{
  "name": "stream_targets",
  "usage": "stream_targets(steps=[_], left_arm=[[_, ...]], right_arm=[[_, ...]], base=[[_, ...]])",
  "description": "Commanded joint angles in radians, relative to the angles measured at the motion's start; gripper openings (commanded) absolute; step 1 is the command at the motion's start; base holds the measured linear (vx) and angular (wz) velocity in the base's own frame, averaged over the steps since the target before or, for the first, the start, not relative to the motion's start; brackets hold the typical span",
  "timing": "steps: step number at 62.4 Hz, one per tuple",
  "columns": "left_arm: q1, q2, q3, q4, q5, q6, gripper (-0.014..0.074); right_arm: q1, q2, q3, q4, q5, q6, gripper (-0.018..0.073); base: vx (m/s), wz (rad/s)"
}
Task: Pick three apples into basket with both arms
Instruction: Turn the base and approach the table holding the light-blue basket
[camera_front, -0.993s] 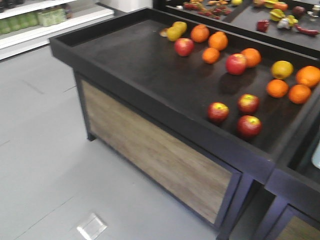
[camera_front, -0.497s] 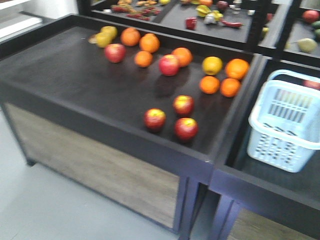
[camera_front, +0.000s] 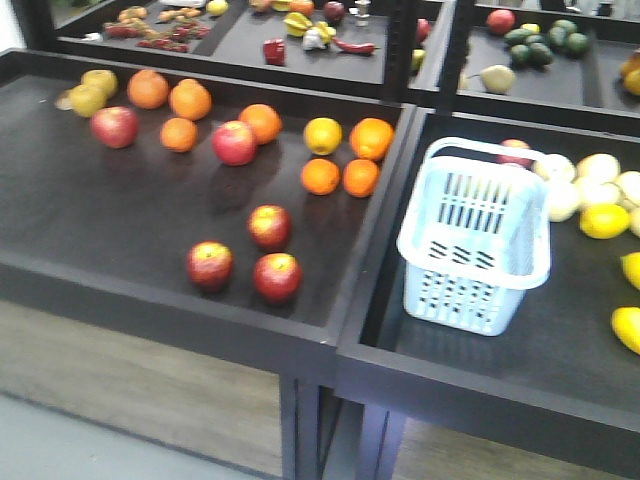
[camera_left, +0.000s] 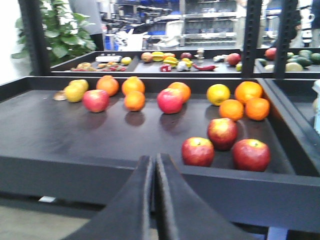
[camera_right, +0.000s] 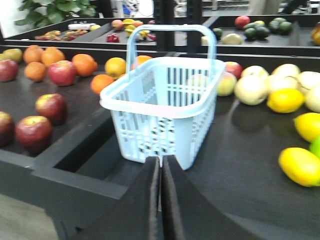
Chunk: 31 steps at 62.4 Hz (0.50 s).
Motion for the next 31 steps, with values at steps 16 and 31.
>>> stream_targets(steps=[16,31], left_arm=[[0.003,-0.012,-0.025,-0.010,-0.072,0.002,-0.0006],[0.003,-0.012,-0.025,-0.010,-0.072,0.002,-0.0006]], right_arm=[[0.001,-0.012,0.014,-0.013,-0.073,-0.008,-0.0005],[0.001,-0.012,0.014,-0.013,-0.073,-0.008,-0.0005]], base=[[0.07,-0.27],[0.07,-0.26]])
